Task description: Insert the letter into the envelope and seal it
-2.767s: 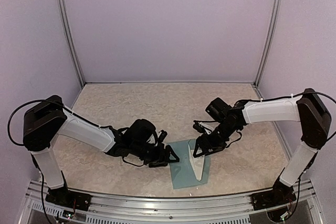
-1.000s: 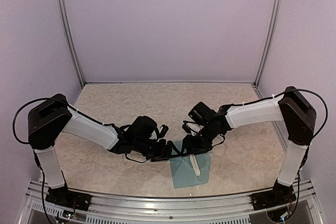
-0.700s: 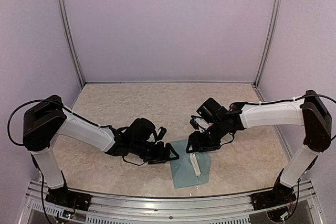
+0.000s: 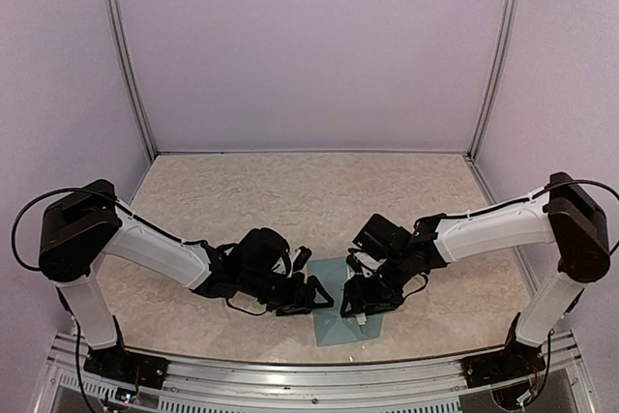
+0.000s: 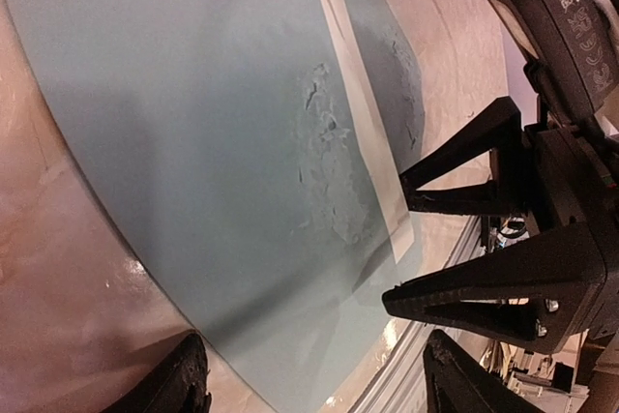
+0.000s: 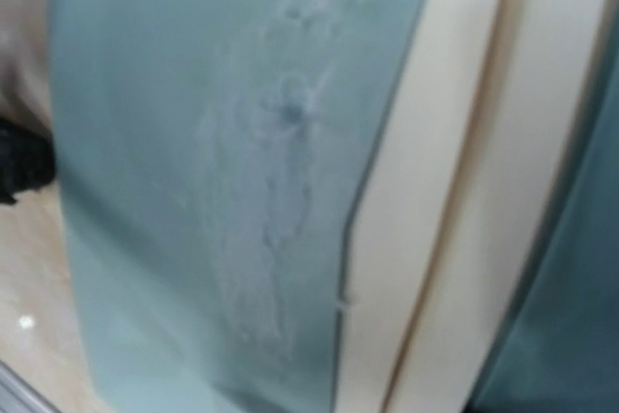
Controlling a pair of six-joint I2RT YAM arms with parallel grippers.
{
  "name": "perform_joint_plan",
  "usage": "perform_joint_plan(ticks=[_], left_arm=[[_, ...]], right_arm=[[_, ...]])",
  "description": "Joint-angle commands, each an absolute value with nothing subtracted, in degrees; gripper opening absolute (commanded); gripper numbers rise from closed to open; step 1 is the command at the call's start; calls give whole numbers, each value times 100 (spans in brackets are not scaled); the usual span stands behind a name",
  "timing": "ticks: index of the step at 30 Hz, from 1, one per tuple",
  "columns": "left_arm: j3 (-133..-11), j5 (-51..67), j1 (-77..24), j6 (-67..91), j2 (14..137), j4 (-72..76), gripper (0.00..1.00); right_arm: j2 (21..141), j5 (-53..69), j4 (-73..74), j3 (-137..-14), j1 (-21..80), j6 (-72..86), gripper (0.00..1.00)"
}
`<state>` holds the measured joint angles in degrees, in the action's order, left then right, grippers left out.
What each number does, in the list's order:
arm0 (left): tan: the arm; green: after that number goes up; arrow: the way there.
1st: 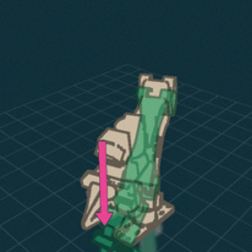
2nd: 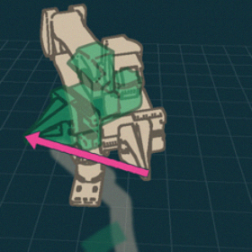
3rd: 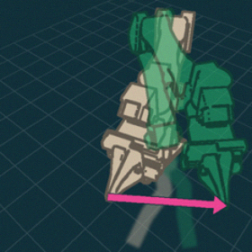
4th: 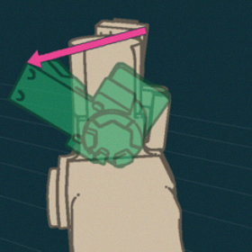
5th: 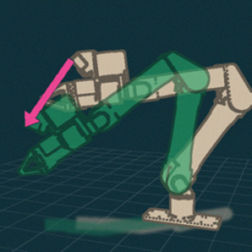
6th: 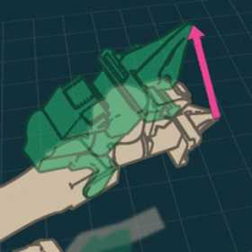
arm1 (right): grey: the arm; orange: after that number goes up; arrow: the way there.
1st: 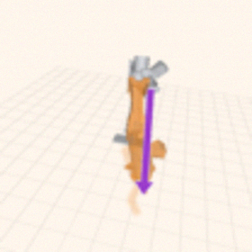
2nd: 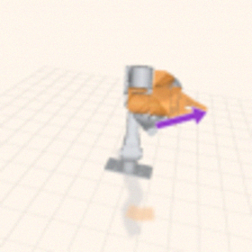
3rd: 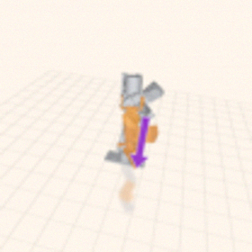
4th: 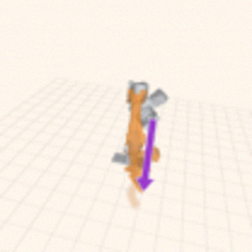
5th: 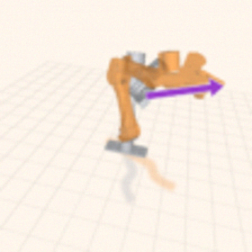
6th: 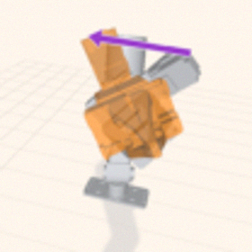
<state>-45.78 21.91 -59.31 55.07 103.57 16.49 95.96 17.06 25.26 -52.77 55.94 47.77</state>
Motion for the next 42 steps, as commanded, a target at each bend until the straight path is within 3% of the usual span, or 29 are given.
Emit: perform_joint_plan(ticks=[1, 14, 21, 31, 42], left_arm=[[-4517, 2302, -5981, 5528, 10550, 1576, 71], [-4542, 2246, -5938, 5431, 10574, 1578, 69], [-4479, 1668, -5597, 5071, 9769, 1267, 71], [-5232, 2014, -5776, 4914, 10370, 1644, 52], [-5549, 2333, -5788, 4711, 11150, 1701, 45]], right_arm=[[9790, 1758, 2428, -5449, 5731, 4852, 61], [9759, 1445, 2609, -5773, 5832, 4858, 61], [8832, 932, 3003, -5524, 5266, 4599, 70], [8321, 1945, 1635, -4412, 3799, 4041, 66], [8885, 2402, 896, -3931, 3544, 4053, 64]])
